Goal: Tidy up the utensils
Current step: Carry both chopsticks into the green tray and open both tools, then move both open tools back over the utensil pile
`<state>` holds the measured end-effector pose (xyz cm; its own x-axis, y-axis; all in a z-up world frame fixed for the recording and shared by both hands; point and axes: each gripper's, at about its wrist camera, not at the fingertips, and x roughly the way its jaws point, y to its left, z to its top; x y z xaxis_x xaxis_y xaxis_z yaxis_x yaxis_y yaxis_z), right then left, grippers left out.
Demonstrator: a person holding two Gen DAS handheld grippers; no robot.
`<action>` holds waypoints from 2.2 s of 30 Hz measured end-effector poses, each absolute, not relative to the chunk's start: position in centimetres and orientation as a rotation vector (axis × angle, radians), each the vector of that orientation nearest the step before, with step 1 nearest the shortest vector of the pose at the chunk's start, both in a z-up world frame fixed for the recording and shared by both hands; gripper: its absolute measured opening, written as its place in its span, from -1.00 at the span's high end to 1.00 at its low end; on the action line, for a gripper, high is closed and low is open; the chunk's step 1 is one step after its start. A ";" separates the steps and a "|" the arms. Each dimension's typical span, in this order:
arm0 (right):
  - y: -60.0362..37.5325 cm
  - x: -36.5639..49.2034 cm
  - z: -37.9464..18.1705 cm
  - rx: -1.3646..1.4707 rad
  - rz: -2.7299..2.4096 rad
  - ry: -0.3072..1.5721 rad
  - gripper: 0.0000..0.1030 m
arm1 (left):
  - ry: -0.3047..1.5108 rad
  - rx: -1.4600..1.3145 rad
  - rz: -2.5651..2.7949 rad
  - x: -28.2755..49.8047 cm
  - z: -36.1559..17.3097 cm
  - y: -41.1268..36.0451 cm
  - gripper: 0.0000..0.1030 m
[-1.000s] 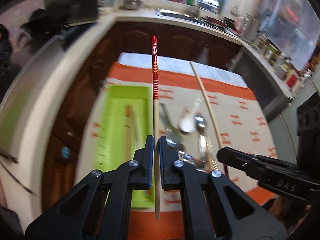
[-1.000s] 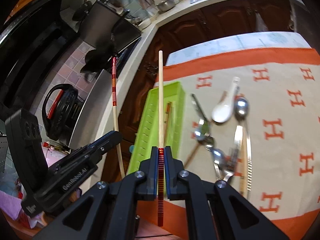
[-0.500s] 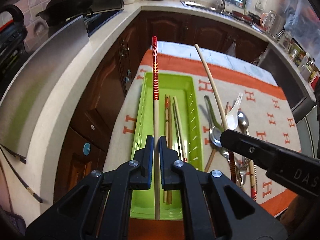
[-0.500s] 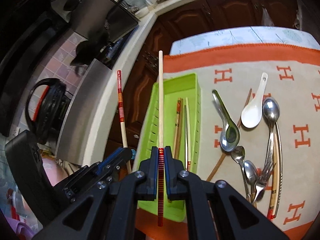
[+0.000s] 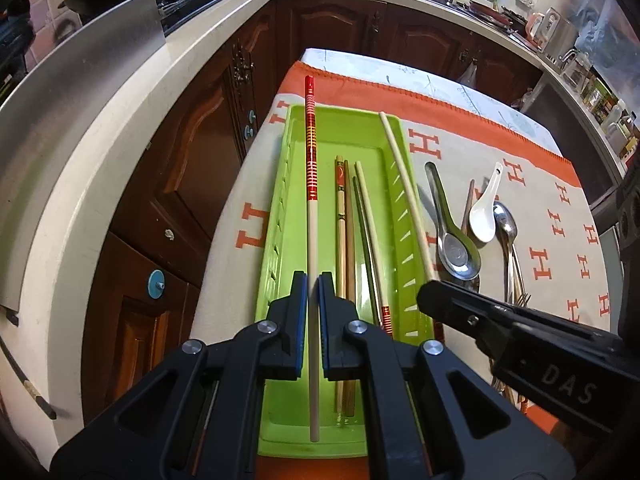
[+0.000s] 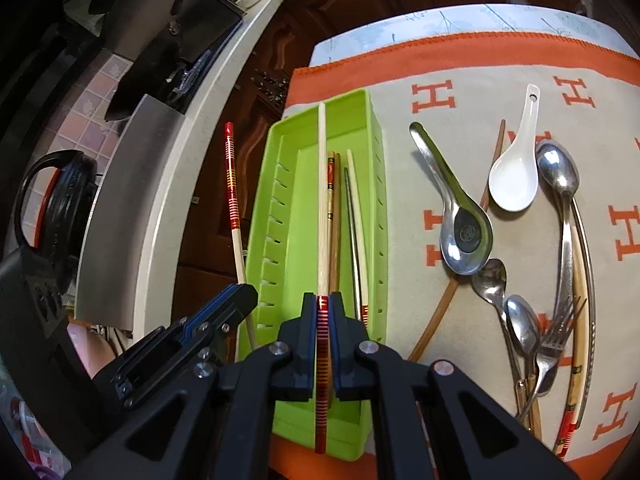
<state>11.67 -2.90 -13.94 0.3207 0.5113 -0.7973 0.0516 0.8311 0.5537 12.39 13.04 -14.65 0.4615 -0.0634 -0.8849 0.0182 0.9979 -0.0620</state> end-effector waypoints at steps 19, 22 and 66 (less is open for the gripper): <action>-4.6 11.3 -13.2 0.539 0.267 1.162 0.44 | 1.079 -0.075 -0.056 11.8 -14.2 12.3 0.02; -5.2 10.8 -12.7 0.533 0.264 1.148 0.44 | 1.068 -0.069 -0.061 11.5 -13.8 11.8 0.01; -21.9 4.2 -7.0 0.440 0.197 0.981 0.44 | 0.935 0.028 -0.298 6.5 -4.8 -5.8 0.02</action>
